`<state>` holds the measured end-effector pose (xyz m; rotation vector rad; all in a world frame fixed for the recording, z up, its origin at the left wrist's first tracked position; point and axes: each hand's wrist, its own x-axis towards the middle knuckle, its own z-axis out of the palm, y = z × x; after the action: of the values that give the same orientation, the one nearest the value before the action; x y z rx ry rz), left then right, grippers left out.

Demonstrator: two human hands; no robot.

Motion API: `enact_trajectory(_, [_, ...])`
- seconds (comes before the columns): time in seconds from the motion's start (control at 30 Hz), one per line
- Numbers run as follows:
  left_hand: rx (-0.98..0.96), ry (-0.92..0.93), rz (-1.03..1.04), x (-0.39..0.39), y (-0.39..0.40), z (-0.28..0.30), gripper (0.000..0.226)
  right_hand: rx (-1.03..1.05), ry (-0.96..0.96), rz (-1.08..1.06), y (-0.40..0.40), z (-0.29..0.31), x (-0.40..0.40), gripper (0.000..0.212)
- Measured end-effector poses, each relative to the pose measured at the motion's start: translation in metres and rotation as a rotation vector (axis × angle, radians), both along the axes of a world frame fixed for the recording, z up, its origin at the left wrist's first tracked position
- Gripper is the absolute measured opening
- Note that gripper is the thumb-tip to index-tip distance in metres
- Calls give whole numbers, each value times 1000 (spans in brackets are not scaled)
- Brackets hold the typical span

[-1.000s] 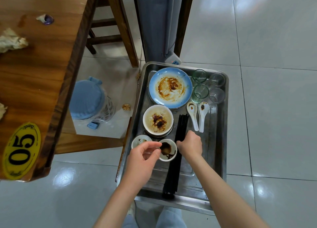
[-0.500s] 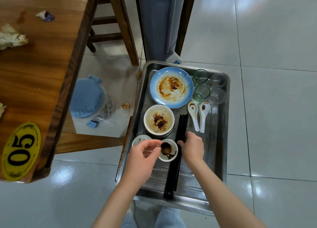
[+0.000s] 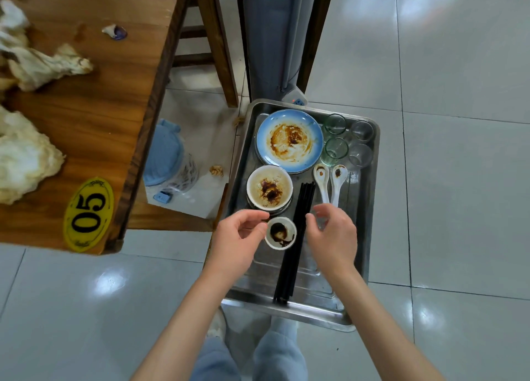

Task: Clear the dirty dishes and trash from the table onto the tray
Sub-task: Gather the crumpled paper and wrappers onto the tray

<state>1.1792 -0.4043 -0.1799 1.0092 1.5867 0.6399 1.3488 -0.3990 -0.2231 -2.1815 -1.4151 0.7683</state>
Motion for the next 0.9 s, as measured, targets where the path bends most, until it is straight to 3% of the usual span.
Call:
enact_trajectory(0.3, [82, 35, 31, -30, -18, 110, 33, 63, 136, 329, -8, 154, -8, 56])
enact_trajectory(0.6, [198, 132, 245, -105, -74, 230, 48, 70, 179, 706, -13, 267, -77, 60])
enact_trajectory(0.9, [280, 252, 511, -201, -121, 301, 52, 98, 178, 986, -13, 332, -187, 54])
